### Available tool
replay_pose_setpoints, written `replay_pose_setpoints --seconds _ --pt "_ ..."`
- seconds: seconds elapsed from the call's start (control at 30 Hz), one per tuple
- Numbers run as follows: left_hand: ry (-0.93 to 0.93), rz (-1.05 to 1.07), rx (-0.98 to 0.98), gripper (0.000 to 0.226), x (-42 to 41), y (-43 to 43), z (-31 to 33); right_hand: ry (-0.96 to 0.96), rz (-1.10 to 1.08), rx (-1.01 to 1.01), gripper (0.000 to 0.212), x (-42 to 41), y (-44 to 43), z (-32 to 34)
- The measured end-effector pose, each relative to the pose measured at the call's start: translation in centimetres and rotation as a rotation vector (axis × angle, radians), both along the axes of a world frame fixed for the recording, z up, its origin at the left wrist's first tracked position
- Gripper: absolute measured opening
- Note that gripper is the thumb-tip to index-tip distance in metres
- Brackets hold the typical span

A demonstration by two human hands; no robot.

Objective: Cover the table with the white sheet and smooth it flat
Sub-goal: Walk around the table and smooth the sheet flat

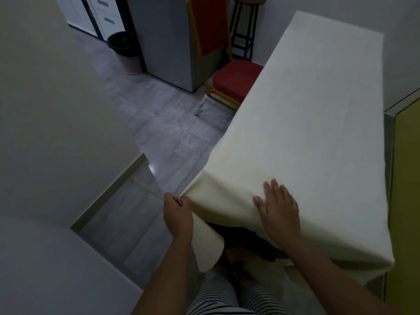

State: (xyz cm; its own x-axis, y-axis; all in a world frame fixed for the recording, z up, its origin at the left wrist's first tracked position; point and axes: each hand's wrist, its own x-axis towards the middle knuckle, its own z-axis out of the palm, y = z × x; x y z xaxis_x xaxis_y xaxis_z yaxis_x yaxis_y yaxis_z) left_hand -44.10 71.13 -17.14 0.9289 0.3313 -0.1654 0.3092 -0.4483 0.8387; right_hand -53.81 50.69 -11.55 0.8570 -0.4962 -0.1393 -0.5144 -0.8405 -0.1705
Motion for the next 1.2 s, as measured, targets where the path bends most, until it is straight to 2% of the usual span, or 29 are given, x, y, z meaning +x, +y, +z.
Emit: replay_pose_setpoints --seconds 0.07,0.2,0.27,0.4,0.47,0.6,0.73,0.83,0.9,0.97,1.07,1.13,1.2 --pt "-0.011 -0.018 0.006 0.015 -0.8 0.0 -0.1 0.009 0.007 -0.008 0.084 -0.2 -0.3 0.0" --pt "0.103 -0.229 0.125 0.02 -3.2 -1.5 -2.8 0.026 0.043 0.011 0.083 -0.8 -0.5 -0.3" --pt "0.134 -0.236 0.115 0.023 -3.0 -3.2 -2.5 0.034 0.065 -0.006 0.082 -0.9 -0.6 -0.5" --pt "-0.036 -0.118 0.063 0.022 -2.1 -5.3 0.6 0.059 0.079 0.009 0.085 -1.0 -1.1 -0.4" --pt "-0.059 -0.135 0.099 0.019 -2.2 -4.9 0.8 0.05 0.078 0.012 0.085 -1.0 -1.1 -0.4" --pt "0.206 -0.304 0.277 0.019 -3.4 -4.9 -2.2 0.079 0.086 0.048 0.076 -1.1 -0.9 -0.3" --pt "0.292 -0.373 0.233 0.008 -3.7 -7.1 -2.2 0.09 0.134 0.055 0.077 -1.3 -1.1 -0.2" --pt "0.428 -0.588 0.155 0.022 -3.2 -7.5 -1.7 0.086 0.154 0.061 0.083 -1.5 -1.3 -0.1" --pt "0.537 -0.709 0.222 0.035 -2.4 -6.5 -1.2 0.082 0.158 0.076 0.08 -1.7 -1.3 0.2" --pt "0.496 -0.607 0.269 0.031 -1.2 -5.0 -0.1 0.086 0.163 0.084 0.076 -1.9 -1.3 0.4" --pt "0.268 -0.347 0.216 0.024 0.5 -3.6 2.5 0.09 0.165 0.1 0.067 -1.9 -1.4 0.6" --pt "0.174 -0.351 0.132 0.02 1.7 -3.8 3.7 0.099 0.168 0.1 0.07 -1.8 -1.4 0.7" --pt "0.168 -0.411 0.088 0.014 2.4 -4.3 4.2 0.096 0.169 0.108 0.072 -1.8 -1.4 0.8"
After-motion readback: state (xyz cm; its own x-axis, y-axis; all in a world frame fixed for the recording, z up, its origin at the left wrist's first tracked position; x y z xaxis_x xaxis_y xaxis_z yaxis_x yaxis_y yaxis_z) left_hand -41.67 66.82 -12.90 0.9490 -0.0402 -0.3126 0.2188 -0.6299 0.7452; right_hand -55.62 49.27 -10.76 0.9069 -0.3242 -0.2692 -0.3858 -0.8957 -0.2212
